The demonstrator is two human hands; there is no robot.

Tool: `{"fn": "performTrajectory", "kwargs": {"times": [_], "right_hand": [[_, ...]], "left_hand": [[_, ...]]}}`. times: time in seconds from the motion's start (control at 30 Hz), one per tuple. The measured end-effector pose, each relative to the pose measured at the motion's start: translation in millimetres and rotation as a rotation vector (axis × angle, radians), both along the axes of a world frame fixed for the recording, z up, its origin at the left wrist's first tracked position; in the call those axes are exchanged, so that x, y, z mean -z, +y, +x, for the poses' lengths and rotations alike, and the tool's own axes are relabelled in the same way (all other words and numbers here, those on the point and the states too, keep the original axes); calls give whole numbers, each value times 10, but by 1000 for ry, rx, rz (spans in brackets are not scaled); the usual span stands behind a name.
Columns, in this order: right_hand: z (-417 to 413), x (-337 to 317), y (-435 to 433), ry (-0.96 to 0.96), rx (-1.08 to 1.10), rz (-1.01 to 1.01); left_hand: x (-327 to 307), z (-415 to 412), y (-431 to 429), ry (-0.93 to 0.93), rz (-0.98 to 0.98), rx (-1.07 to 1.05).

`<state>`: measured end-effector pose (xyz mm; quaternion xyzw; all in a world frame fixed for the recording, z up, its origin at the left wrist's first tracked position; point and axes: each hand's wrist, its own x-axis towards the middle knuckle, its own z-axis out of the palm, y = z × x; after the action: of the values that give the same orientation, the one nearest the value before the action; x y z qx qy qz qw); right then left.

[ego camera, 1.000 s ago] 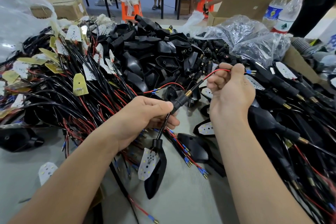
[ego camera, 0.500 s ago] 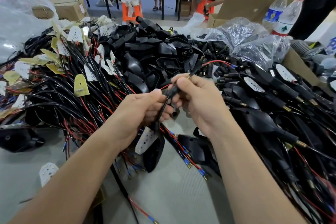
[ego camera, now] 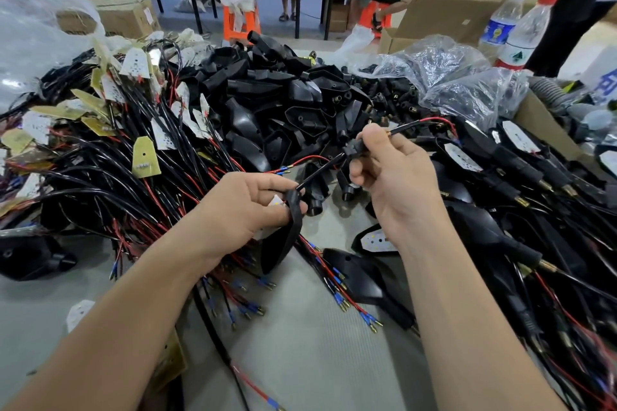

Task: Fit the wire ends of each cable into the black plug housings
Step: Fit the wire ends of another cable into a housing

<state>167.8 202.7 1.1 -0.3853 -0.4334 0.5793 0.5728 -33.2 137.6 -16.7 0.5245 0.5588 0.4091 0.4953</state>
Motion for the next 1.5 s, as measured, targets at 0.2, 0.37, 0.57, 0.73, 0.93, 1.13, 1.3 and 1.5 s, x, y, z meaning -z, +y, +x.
{"fn": "performTrajectory", "kwargs": {"times": [0.2,0.37,0.57,0.73,0.93,1.13,1.3,1.5], "right_hand": [[60,5,-12,-111,-70,55],[-8,32,-55,-94,-161,38],[-237,83,-160,-195,-269,87],[-223,66,-177,-213,-337,109],[-183,28,-191,-237,-388,103],[-201,64,-178,-141,-204,77],[-279,137,-167,-260,-158,78],[-262,136,-187,-215,-332,-16]], "left_hand": [[3,-7,-18,255,198,-161],[-3,-44,-12,299,247,-148],[7,44,0,190,279,-83],[15,47,29,137,273,-136],[59,20,34,85,361,-171],[73,-24,62,154,355,-427],[94,-44,41,358,352,-423],[61,-32,23,352,300,-363]]}}
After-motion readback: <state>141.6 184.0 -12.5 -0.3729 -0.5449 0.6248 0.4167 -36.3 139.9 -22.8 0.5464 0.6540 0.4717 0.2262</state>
